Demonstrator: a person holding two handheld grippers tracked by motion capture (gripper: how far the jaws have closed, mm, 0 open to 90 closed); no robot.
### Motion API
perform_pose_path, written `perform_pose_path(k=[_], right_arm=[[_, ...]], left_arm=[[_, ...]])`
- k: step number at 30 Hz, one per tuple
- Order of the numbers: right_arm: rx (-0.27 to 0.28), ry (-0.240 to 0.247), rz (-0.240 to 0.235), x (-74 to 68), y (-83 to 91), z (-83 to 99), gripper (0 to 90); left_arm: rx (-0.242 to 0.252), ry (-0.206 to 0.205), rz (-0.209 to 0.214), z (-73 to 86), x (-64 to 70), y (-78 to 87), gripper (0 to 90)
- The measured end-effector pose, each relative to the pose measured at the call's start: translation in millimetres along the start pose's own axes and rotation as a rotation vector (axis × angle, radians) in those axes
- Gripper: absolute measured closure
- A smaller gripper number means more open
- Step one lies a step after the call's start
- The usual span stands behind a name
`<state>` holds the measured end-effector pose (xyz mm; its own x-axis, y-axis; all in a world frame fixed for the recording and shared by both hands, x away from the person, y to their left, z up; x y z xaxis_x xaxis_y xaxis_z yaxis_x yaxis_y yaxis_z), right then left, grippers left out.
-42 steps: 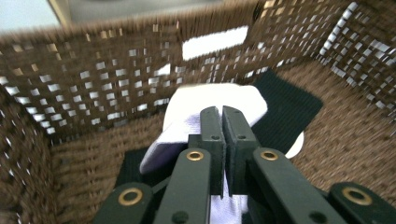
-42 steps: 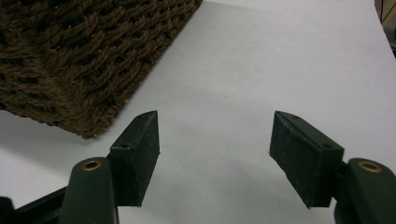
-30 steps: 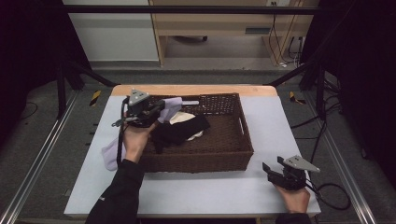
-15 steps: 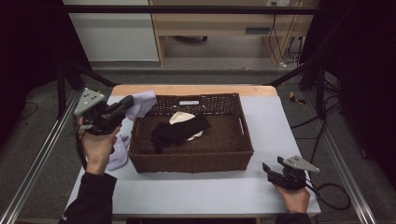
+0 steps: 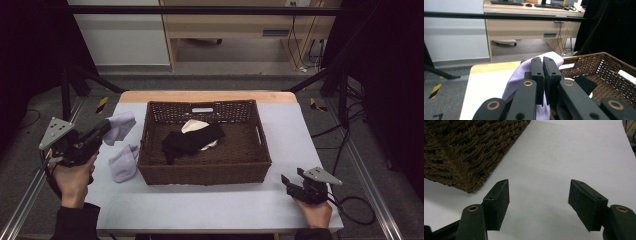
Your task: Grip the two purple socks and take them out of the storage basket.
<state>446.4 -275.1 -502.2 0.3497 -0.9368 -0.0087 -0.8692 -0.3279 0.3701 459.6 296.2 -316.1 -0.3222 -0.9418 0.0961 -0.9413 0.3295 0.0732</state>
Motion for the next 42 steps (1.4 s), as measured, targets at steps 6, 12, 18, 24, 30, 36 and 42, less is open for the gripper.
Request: perform_pose_path(k=[6,12,18,24,30,36,42], right_arm=[[-0.002,-0.002,0.0,-0.3,0.4,0.3,33.3],[-0.003,-0.001,-0.002,-0.4,0.3,0.6,33.3],[0.0,0.009,-0.002,0.0,0.5,0.9,33.3],[-0.009,0.022,-0.005,-1.4,-0.4,2.5,33.2],[-0.009,0.018,-0.004,-1.5,-0.1,2.7,32.5],[-0.009,0.019,-0.001,-0.9,-0.2,2.8,30.9],[-0.014,0.006,0.005,-0.6,-0.4,2.8,27.9]], left_arm=[[-0.025,0.032,-0.038,25.7,-17.4,8.0,86.5],[-0.099,0.049,-0.076,54.3,-30.6,5.6,86.5],[-0.166,0.062,-0.103,80.1,-38.8,6.2,86.5],[-0.257,0.05,-0.106,108.2,-41.9,-1.5,86.3],[-0.336,0.027,-0.119,132.3,-42.1,-9.8,86.0],[-0.374,-0.012,-0.141,143.8,-42.2,-14.8,66.8],[-0.308,-0.006,-0.154,132.5,-47.2,-9.8,39.6]])
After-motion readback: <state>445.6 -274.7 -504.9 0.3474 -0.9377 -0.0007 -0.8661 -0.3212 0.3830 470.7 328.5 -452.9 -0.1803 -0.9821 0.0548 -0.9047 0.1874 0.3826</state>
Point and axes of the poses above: each handheld gripper's, and its own axes: y roughly backward along the jaws, z roughly out of its underside, x roughly to its right, the point moved 4 cm from there along -y, roughly forward along the jaws, and after that the axes turned 9 degrees about x, right-handed, at the moved point
